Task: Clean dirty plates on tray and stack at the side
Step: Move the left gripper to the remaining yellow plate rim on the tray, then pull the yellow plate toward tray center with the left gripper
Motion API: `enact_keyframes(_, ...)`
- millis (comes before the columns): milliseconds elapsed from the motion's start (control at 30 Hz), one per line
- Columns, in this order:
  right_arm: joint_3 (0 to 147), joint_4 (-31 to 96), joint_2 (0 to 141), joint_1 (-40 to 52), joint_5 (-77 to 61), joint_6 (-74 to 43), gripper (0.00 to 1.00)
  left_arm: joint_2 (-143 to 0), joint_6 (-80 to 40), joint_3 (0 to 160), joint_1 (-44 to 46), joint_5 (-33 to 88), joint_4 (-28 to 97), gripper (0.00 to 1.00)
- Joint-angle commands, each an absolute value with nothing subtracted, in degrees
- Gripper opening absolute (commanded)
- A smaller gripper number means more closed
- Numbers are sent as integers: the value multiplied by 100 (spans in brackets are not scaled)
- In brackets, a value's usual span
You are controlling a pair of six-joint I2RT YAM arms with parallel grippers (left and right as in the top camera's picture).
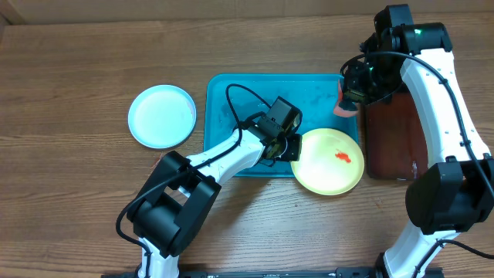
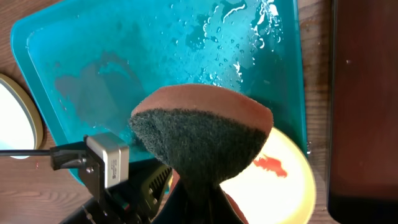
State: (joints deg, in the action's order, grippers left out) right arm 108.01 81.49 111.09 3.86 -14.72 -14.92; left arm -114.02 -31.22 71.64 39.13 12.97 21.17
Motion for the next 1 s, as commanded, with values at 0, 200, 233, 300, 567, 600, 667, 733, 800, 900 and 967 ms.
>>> enact_keyframes(0,10897,8169,11056,377,-1457,-1459,4,-11474,-3135,7297,3865,703,2067,4)
enact_keyframes(200,10897,8178,11056,401,-1457,-1452,4,-11472,-3006,7299,3653,-82,1870,4)
enact_keyframes(233,10892,8176,11056,414,-1457,-1452,4,-11472,-2856,7299,3607,-154,1817,4)
enact_keyframes(300,10871,8156,11056,449,-1457,-1450,4,-11472,-2502,7299,3505,-272,1732,4)
enact_keyframes(567,10739,8066,11059,523,-1457,-1452,4,-11474,-1726,7299,3138,-534,1328,4)
enact_keyframes(600,10722,8053,11059,523,-1457,-1452,4,-11472,-1656,7299,3105,-591,1238,5)
enact_keyframes(667,10720,8049,11059,523,-1457,-1450,4,-11474,-1599,7301,3057,-845,1031,7)
enact_keyframes(733,10720,8047,11059,523,-1457,-1452,4,-11472,-1603,7301,3017,-1070,869,14)
enact_keyframes(800,10720,8049,11059,523,-1457,-1452,4,-11472,-1603,7301,2991,-1094,792,27)
enact_keyframes(900,10720,8044,11059,523,-1457,-1452,4,-11472,-1605,7301,2991,-1033,851,54)
enact_keyframes(967,10720,8044,11059,523,-1457,-1450,4,-11472,-1643,7301,3002,-770,958,57)
